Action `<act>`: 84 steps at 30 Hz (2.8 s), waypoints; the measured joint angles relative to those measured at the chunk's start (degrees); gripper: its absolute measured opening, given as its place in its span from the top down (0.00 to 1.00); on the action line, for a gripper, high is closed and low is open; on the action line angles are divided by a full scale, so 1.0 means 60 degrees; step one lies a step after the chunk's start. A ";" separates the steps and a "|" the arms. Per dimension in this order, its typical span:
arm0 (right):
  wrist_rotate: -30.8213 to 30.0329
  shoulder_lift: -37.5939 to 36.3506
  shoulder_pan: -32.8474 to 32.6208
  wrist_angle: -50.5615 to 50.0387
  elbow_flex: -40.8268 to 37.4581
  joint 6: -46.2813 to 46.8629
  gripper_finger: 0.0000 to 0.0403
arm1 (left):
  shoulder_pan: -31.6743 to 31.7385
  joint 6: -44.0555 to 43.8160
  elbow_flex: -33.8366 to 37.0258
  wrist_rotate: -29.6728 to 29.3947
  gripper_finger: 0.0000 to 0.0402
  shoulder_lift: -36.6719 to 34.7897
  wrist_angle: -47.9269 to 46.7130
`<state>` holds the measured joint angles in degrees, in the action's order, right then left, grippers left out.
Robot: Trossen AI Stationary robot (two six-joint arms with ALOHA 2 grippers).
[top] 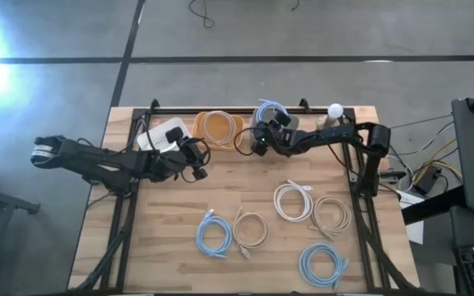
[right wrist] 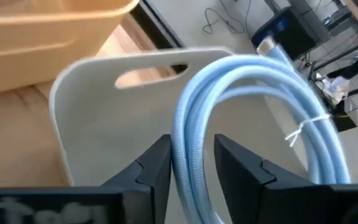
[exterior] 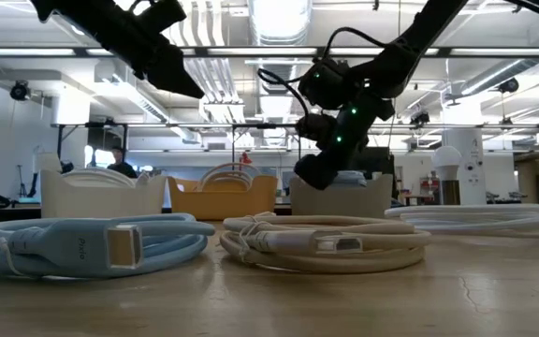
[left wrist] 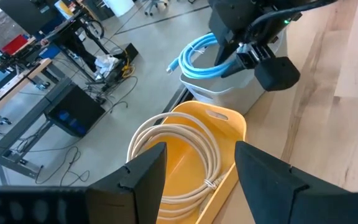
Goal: Pick & Place USB Port
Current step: Put the top blue display cable into the gray bin, then put the left blue display cable into the gray bin
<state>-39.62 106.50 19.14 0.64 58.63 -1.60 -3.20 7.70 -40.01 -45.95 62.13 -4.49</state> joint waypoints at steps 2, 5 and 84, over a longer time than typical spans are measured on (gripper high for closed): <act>0.0431 0.0000 0.0003 -0.0318 -0.0004 0.0216 0.69 | 0.0000 0.0000 0.0000 0.0003 0.49 0.0000 -0.0002; 0.0966 -0.0019 0.0000 -0.0586 -0.0004 0.0570 0.67 | 0.0000 0.0000 0.0000 0.0003 0.49 0.0000 -0.0004; 0.4117 -0.1333 -0.3603 -0.1466 0.0601 0.2429 0.52 | -0.2550 -0.3326 0.1089 0.6884 0.49 0.5046 0.2710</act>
<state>-14.92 98.50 -2.48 -8.16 62.24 12.97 -18.50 -12.25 -33.47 -4.65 92.40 11.77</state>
